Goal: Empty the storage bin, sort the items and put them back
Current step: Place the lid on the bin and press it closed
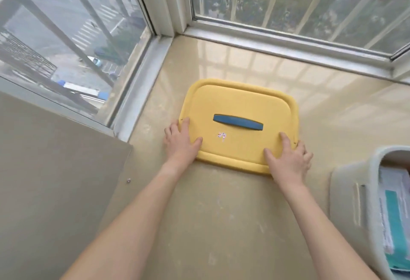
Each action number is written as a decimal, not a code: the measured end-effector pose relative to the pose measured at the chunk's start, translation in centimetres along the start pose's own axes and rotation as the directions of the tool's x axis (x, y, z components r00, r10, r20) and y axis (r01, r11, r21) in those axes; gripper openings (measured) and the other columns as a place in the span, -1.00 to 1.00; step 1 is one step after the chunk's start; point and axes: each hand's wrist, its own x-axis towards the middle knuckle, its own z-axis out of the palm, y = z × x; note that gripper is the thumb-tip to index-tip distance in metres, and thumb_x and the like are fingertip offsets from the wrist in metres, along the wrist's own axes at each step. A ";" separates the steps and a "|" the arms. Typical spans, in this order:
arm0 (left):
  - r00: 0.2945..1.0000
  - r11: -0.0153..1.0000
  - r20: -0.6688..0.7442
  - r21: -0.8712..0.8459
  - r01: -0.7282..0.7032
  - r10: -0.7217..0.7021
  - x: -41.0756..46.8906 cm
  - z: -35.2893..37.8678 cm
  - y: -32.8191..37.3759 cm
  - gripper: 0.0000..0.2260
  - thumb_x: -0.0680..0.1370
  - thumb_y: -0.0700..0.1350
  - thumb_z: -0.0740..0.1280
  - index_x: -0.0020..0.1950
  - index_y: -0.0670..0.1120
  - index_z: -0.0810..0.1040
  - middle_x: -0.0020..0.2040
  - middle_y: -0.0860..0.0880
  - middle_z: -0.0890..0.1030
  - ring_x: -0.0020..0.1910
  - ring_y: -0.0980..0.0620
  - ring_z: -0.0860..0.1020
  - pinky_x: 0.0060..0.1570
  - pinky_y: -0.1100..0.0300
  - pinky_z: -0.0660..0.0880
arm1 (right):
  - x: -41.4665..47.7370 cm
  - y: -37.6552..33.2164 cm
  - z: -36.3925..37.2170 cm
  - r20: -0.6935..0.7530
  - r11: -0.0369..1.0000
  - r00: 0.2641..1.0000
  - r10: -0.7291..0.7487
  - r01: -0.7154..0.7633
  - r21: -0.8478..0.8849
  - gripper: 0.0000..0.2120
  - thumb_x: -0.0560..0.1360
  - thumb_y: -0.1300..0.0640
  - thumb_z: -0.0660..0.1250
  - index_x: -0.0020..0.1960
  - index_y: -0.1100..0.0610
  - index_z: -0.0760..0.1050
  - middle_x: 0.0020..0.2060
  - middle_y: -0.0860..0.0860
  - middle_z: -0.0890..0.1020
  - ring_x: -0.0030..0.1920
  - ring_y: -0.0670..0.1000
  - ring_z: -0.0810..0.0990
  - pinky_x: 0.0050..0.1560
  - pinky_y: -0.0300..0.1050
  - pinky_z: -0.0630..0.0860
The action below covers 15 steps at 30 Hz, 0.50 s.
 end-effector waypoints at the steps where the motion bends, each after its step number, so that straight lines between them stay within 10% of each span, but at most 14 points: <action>1: 1.000 0.998 0.004 -0.062 0.026 -0.026 -0.2 0.0 0.1 -0.37 0.48 0.07 0.37 0.50 0.00 0.23 0.44 -0.14 0.22 0.38 -0.15 0.18 0.38 0.02 0.17 | 0.0 0.0 -0.1 0.010 0.997 1.000 0.024 -0.024 0.069 -0.38 0.49 -0.18 0.32 0.50 -0.13 0.26 0.48 0.22 0.21 0.34 0.28 0.23 0.36 0.16 0.22; 6: 0.976 0.895 0.023 -0.394 0.207 -0.216 -2.3 -3.0 0.5 -0.46 0.44 -0.16 0.36 0.42 0.01 0.37 0.27 -0.13 0.30 0.29 -0.11 0.22 0.25 0.19 0.20 | -1.9 -0.3 -2.5 0.045 0.948 0.999 0.031 -0.044 0.316 -0.41 0.45 -0.03 0.42 0.46 -0.06 0.37 0.48 0.15 0.21 0.37 0.29 0.27 0.40 0.03 0.21; 15: 0.985 0.918 -0.161 -0.397 -0.013 -0.056 -11.3 -16.5 3.7 -0.50 0.45 -0.15 0.40 0.39 -0.04 0.42 0.15 -0.02 0.27 0.26 -0.05 0.21 0.32 0.21 0.16 | -11.0 -2.3 -14.8 -0.032 0.973 0.998 -0.050 0.056 0.225 -0.43 0.50 -0.08 0.35 0.47 -0.01 0.35 0.42 0.25 0.27 0.33 0.32 0.28 0.38 0.10 0.22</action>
